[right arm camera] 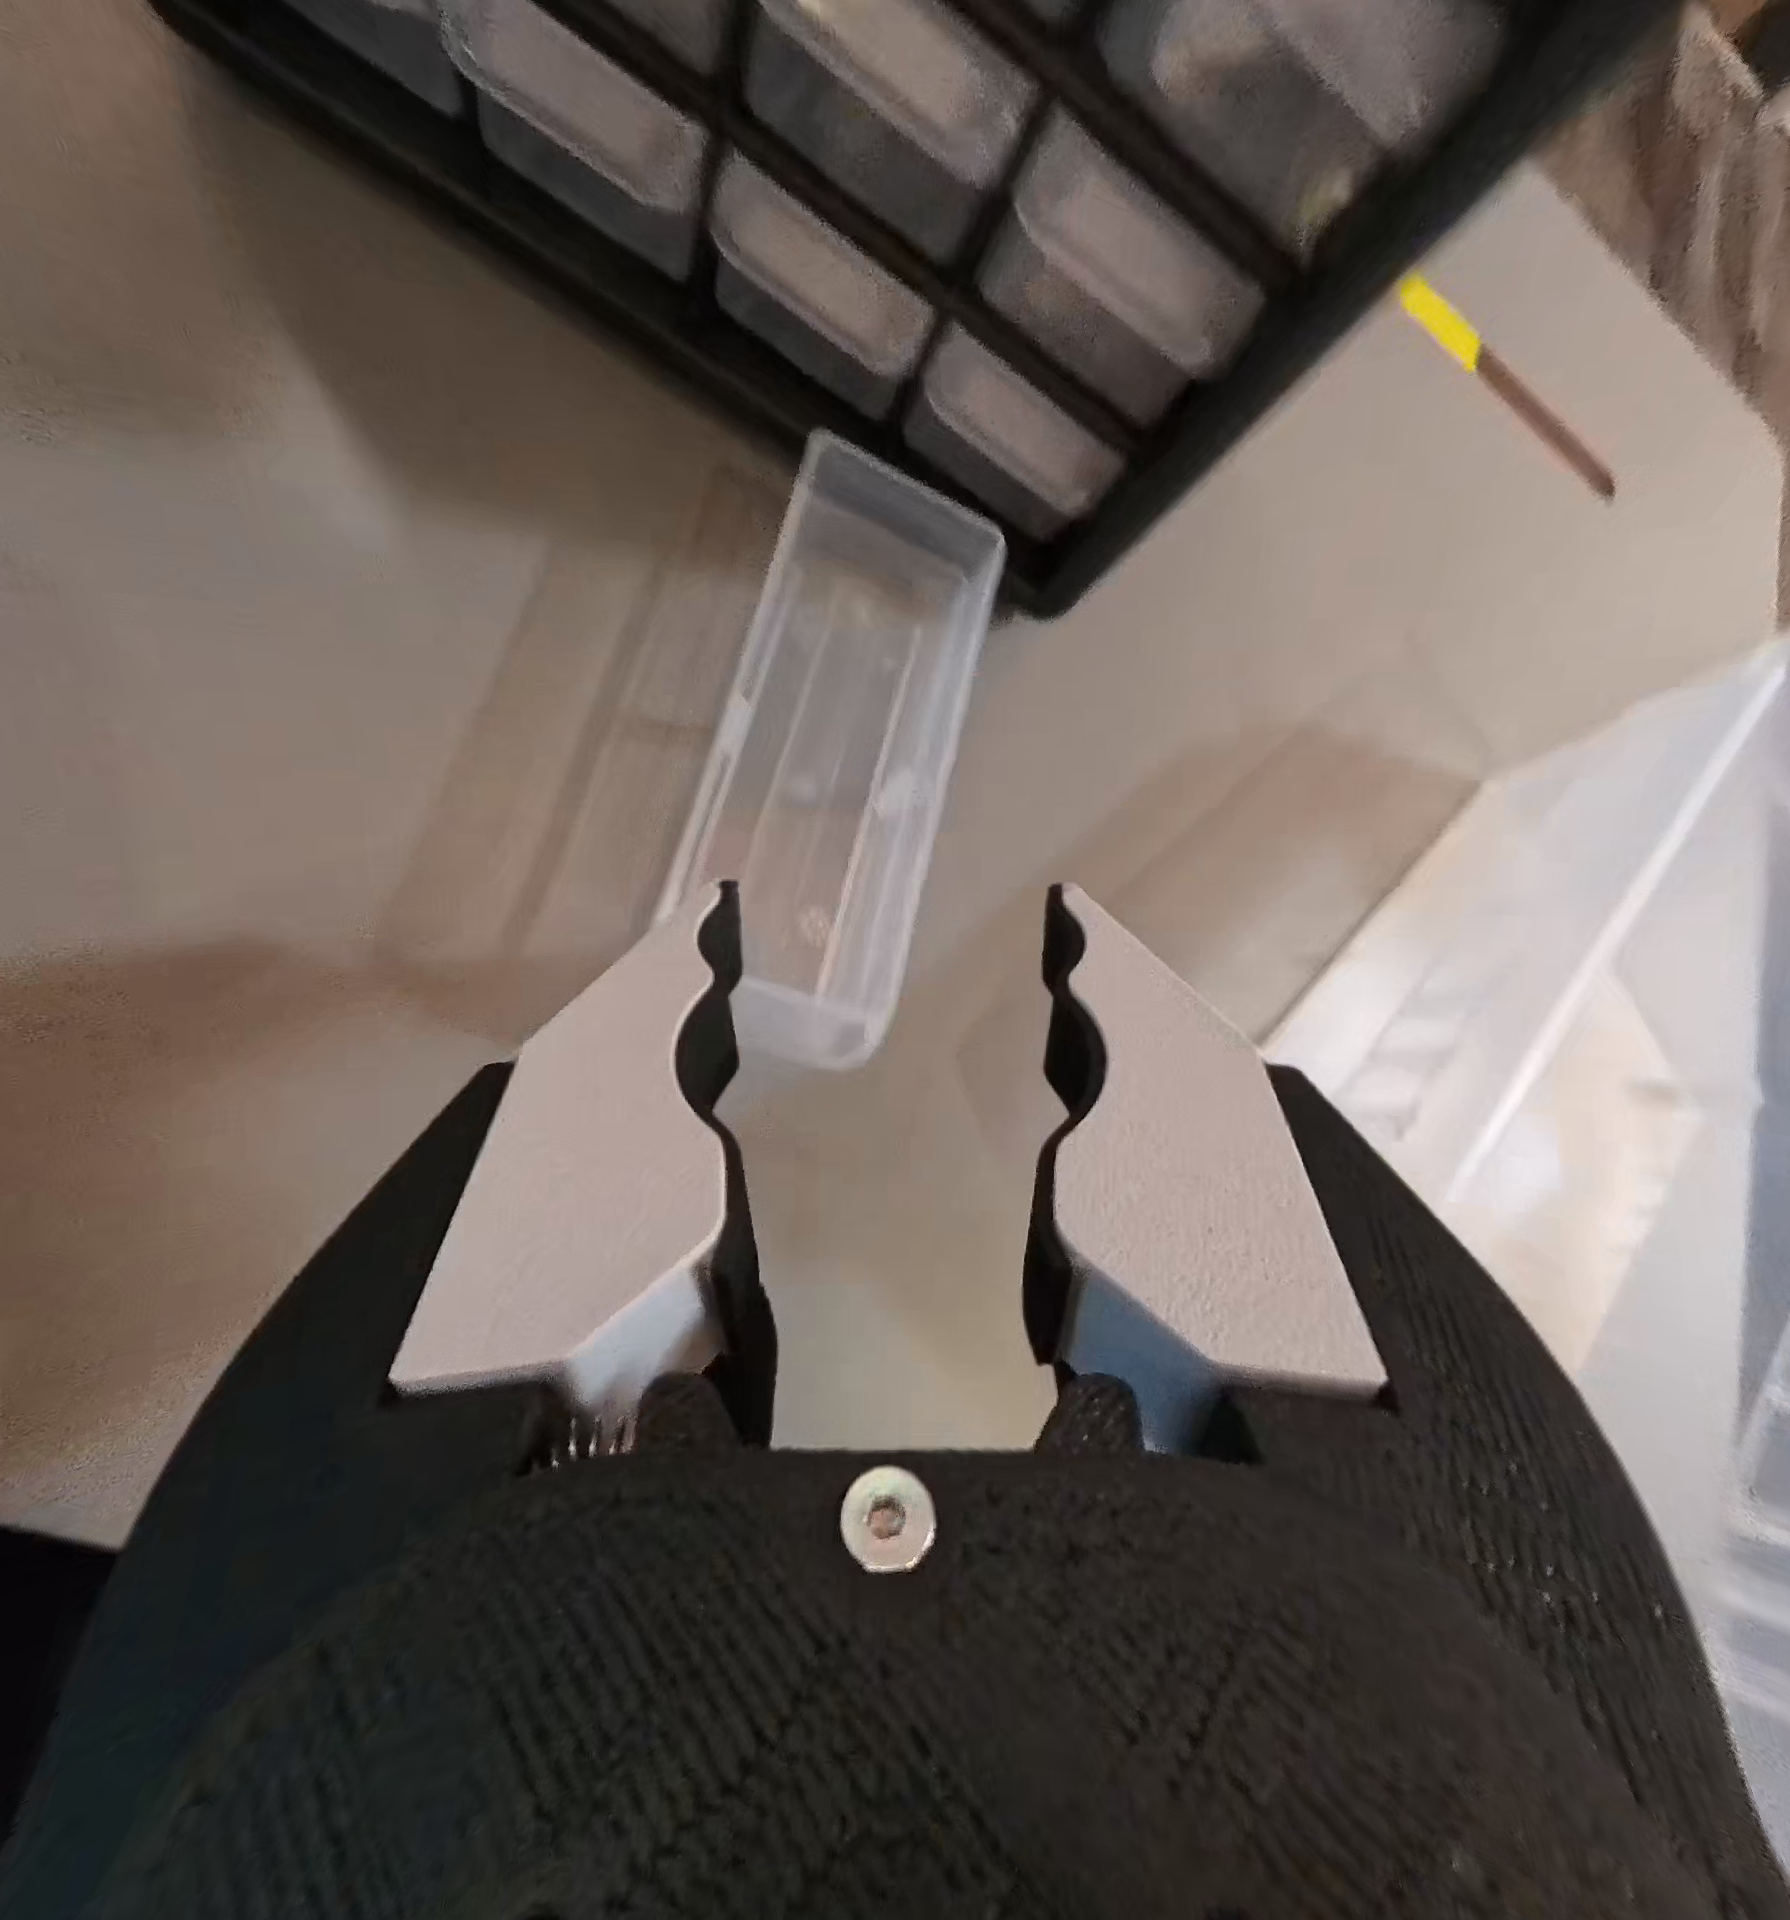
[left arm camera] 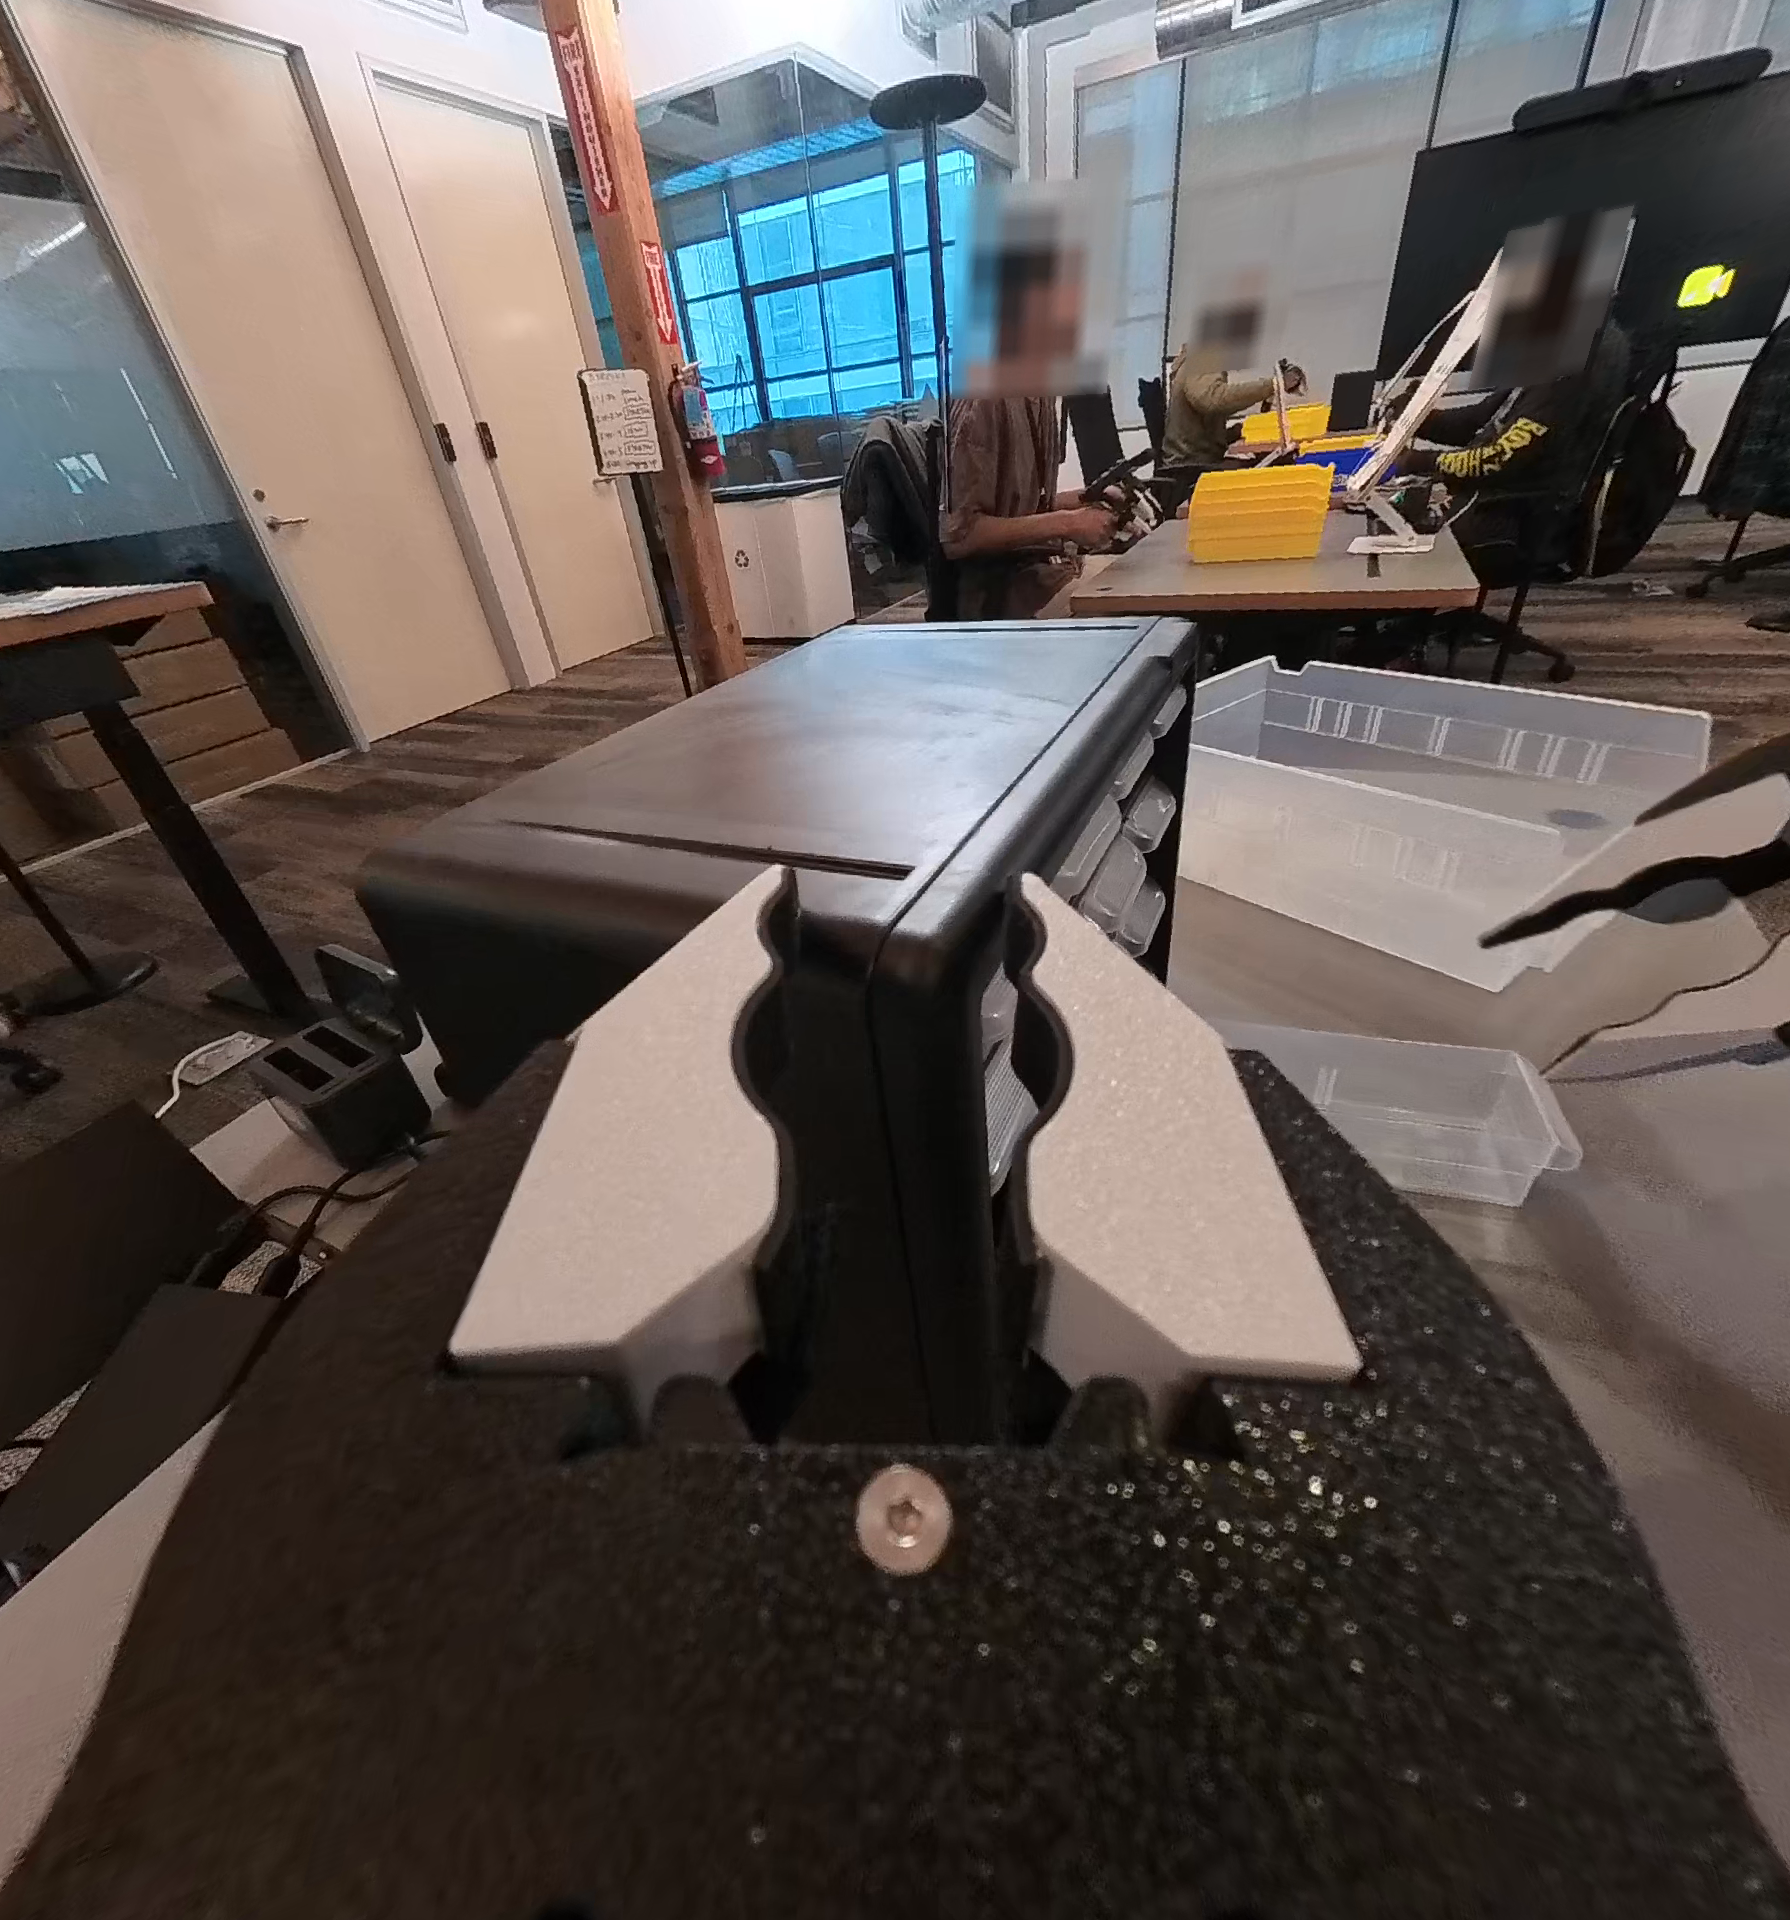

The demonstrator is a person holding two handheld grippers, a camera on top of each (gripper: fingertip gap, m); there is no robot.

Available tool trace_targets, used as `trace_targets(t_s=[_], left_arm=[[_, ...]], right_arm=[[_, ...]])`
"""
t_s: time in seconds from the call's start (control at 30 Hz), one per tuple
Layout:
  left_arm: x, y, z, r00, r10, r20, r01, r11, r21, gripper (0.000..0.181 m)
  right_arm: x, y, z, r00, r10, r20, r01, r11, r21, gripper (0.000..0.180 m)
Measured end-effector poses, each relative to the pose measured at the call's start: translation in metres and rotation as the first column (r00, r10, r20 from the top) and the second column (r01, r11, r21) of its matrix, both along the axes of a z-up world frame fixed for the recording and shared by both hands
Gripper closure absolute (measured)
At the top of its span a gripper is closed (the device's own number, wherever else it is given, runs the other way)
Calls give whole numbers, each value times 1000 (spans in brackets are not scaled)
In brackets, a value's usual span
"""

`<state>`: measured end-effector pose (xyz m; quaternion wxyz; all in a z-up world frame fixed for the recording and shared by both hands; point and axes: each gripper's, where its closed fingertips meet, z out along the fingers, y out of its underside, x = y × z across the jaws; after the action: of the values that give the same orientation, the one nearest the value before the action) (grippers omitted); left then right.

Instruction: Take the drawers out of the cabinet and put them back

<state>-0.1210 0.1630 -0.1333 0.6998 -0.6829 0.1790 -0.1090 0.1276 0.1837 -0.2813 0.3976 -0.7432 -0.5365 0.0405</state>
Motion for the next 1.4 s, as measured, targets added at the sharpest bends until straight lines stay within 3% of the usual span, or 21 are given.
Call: trace_targets(t_s=[0.07, 0.13, 0.3, 0.33, 0.43, 0.5, 0.57, 0.67, 0.8, 0.87, 1.0, 1.13, 1.27, 1.4], left_arm=[[0, 0, 0, 1000, 0, 1, 0, 1000, 0, 143], [0, 0, 0, 1000, 1, -1, -1, 1000, -2, 143], [0, 0, 0, 1000, 3, -5, -3, 1000, -2, 143], [0, 0, 0, 1000, 2, -4, -2, 1000, -2, 143], [0, 0, 0, 1000, 2, -4, -2, 1000, -1, 143], [0, 0, 0, 1000, 2, -4, -2, 1000, -2, 143], [0, 0, 0, 1000, 3, -6, -3, 1000, -2, 143], [0, 0, 0, 1000, 1, -5, -1, 1000, -2, 143], [0, 0, 0, 1000, 1, -6, -1, 1000, -1, 143], [0, 0, 0, 1000, 2, -7, -2, 1000, -2, 143], [0, 0, 0, 1000, 4, -9, -4, 1000, -4, 143], [0, 0, 0, 1000, 2, -6, -2, 1000, -4, 143], [-1, 0, 0, 1000, -8, 12, 8, 1000, -1, 144], [-2, 1, 1, 998, -25, 62, 24, 1000, 2, 147]], right_arm=[[-29, -8, 4, 996, 69, -48, -70, 997, -34, 126], [-55, -17, 0, 989, 96, -109, -113, 980, -162, 127], [-65, 2, -29, 999, 10, 35, -1, 968, -253, 136], [-65, 5, -36, 998, 2, 61, 14, 965, -262, 140], [-64, 7, -54, 990, 35, 135, 3, 962, -273, 175], [-66, 5, -50, 989, 72, 130, -41, 973, -227, 176], [-65, -3, -33, 988, 113, 108, -93, 980, -175, 177], [-47, -4, 20, 989, 145, 23, -144, 988, -51, 178], [41, 64, 101, 997, -65, -48, 73, 978, 196, 179], [89, 106, 113, 988, -157, -16, 156, 963, 222, 180], [144, 173, 80, 971, -157, 178, 140, 985, 102, 180], [156, 212, 27, 925, 35, 377, -19, 999, -46, 179], [143, 232, -14, 847, 312, 430, -267, 950, -163, 180], [140, 254, -38, 795, 413, 444, -352, 910, -218, 180]])
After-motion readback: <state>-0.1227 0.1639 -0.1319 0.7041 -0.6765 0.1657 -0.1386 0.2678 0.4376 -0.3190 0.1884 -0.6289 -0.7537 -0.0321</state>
